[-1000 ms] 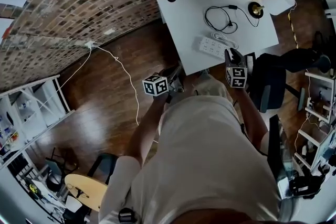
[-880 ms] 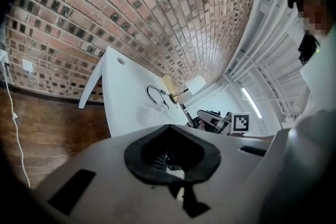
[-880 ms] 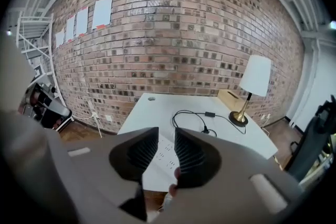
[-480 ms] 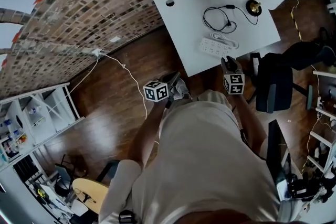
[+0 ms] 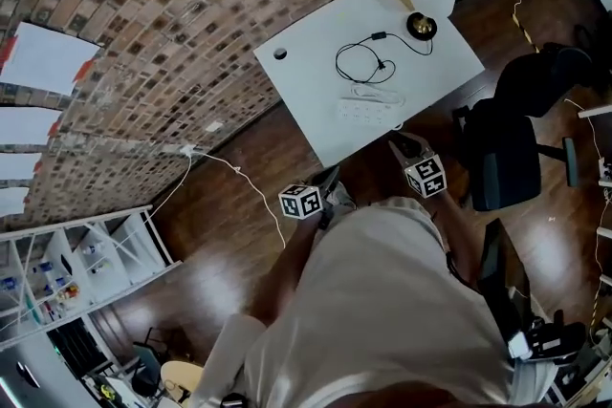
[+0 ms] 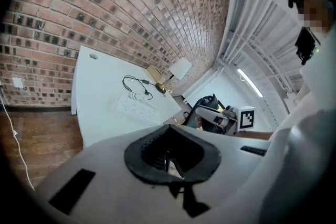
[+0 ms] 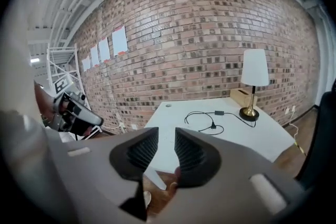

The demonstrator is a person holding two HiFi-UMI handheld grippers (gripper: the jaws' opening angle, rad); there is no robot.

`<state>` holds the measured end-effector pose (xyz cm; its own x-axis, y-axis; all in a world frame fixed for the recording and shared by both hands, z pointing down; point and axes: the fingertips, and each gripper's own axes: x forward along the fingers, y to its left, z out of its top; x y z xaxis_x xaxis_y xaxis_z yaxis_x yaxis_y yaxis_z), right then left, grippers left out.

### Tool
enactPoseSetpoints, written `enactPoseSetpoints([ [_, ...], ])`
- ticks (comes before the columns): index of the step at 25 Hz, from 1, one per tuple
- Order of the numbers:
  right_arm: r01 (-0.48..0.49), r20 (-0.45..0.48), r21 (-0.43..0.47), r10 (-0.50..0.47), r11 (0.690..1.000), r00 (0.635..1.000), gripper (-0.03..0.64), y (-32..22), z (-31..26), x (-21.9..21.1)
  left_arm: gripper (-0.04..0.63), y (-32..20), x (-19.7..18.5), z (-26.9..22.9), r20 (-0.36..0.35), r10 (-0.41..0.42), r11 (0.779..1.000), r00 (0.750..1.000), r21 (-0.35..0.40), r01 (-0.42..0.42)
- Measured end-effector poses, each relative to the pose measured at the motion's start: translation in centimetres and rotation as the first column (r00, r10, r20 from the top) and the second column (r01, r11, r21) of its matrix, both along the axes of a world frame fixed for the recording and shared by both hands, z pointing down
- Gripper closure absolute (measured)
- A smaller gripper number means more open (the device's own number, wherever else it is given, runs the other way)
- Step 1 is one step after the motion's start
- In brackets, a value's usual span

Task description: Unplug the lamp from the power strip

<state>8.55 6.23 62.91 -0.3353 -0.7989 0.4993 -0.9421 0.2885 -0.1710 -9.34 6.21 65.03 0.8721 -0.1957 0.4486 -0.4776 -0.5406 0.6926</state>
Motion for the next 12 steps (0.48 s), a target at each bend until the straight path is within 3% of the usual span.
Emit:
enactPoseSetpoints([
  [5, 0.015, 0.037, 0.017, -0.015, 1.000, 0.999, 0.523, 3.1, -0.9, 4.3, 0.594, 1.9, 3.5, -2.6, 0.007, -0.034, 0.995, 0.999, 0.098, 0.034],
  [12, 0.064, 0.078, 0.018, -0.066, 0.998, 0.995, 0.523, 7.3, 0.0, 7.1, 0.594, 7.5, 5.5, -2.9, -0.003, -0.148, 0.986, 0.989, 0.081, 0.147],
])
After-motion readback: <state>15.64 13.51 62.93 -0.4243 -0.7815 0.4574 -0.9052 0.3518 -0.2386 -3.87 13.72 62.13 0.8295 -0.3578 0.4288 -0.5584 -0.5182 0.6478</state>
